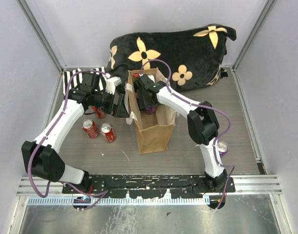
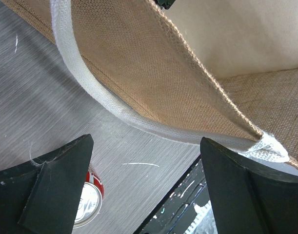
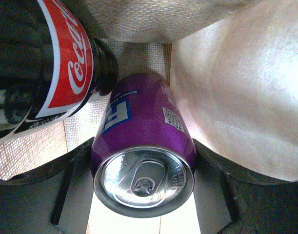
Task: Place the beverage into the canvas bag
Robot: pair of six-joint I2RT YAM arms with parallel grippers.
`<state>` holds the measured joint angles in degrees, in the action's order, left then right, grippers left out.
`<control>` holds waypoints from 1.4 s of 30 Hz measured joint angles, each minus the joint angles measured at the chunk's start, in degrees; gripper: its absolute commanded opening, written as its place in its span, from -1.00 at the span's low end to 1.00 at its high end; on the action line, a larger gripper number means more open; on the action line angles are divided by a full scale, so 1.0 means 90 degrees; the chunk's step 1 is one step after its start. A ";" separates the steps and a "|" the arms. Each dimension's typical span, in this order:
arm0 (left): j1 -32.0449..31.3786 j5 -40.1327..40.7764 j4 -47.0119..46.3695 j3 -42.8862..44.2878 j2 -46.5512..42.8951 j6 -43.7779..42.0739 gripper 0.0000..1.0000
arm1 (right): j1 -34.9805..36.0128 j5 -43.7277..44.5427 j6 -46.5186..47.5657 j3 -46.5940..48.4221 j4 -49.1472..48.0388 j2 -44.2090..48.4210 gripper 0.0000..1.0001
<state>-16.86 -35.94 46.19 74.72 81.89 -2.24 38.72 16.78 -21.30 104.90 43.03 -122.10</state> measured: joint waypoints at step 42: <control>0.0000 0.0117 -0.0002 -0.0117 -0.0049 -0.0597 0.96 | 0.0228 0.0823 0.0355 -0.0372 -0.0780 0.0505 0.86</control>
<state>-16.86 -34.89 46.17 73.67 81.45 -7.62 40.77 24.18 -18.11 101.56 36.01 -117.56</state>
